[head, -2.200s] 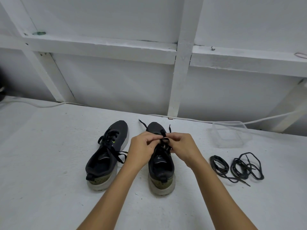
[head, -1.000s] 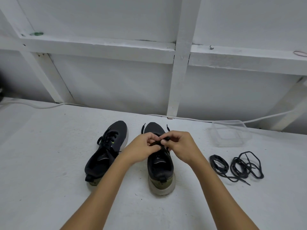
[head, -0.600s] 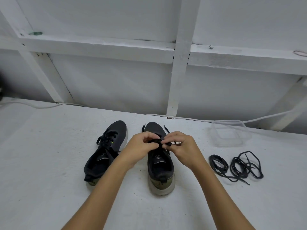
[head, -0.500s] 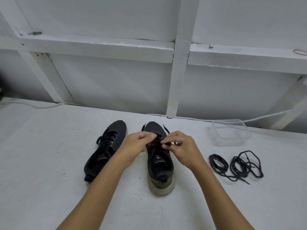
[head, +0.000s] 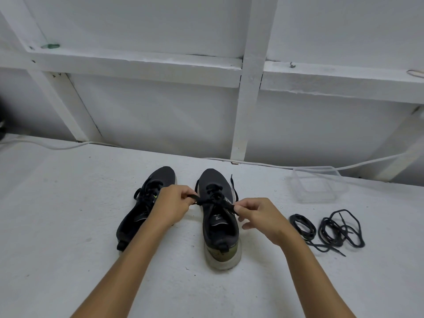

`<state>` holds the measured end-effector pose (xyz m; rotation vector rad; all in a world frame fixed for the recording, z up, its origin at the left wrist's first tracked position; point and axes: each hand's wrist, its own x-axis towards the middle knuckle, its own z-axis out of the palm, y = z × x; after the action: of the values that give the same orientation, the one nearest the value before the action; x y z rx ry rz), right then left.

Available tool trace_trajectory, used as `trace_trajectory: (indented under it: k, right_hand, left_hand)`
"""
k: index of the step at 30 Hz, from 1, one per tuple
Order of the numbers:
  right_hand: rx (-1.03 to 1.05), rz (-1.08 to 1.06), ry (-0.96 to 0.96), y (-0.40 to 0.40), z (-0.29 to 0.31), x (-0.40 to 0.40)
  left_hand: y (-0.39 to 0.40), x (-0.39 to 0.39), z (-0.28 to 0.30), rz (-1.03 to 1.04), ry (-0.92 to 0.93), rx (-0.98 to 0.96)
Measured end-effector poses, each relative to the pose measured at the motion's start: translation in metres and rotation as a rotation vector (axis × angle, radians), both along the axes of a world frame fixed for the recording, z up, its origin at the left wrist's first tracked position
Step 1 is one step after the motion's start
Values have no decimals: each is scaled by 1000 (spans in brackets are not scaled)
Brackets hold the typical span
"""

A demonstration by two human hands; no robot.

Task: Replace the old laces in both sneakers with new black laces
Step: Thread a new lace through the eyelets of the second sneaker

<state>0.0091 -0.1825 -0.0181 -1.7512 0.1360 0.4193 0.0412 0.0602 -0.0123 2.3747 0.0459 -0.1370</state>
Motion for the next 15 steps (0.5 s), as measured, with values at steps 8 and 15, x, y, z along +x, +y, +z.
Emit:
trace_trajectory:
  k: [8,15]
  right_hand:
    - [372,-175,165,-3,-3,0]
    - [191,-65,69,1,-7,0]
  left_hand:
    - [0,-1,-3,86,-141,133]
    - [10,2,4,112,-11,-85]
